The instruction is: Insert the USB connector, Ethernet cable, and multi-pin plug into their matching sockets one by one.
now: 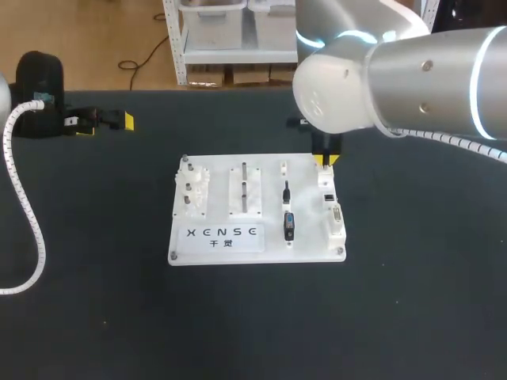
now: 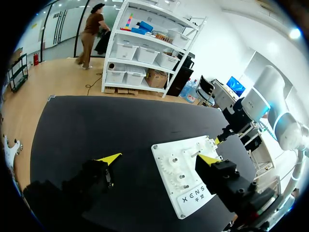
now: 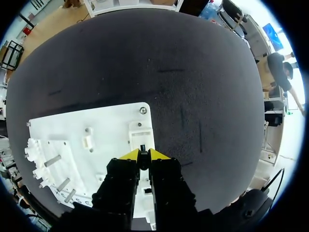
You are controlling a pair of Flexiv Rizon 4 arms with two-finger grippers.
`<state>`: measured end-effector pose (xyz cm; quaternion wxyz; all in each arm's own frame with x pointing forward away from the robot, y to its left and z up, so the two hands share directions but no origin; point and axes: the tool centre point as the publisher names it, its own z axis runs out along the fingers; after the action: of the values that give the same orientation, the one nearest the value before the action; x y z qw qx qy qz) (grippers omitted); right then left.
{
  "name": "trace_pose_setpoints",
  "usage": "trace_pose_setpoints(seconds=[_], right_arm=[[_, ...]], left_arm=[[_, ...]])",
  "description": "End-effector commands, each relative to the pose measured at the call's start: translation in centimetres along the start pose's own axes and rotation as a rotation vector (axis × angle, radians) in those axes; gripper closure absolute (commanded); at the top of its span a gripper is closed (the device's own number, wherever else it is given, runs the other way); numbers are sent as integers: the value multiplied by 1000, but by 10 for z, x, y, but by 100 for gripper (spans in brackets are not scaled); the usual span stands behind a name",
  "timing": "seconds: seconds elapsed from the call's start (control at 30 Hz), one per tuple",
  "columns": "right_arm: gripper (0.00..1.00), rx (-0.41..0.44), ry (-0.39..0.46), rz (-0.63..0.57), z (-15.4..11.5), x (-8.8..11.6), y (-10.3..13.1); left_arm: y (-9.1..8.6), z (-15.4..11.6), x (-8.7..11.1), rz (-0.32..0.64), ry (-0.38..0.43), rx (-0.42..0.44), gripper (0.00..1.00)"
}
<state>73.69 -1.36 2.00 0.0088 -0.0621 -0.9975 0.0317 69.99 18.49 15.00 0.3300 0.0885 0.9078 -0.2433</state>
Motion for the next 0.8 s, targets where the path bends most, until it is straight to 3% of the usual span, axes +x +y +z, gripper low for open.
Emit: trace_pose_setpoints(seconds=[0.03, 0.8], right_arm=[[100, 2, -6, 0, 9, -3, -3], [100, -5, -61, -23, -5, -2, -3]], left_arm=[[0, 0, 0, 0, 0, 0, 0], [0, 0, 0, 0, 0, 0, 0]])
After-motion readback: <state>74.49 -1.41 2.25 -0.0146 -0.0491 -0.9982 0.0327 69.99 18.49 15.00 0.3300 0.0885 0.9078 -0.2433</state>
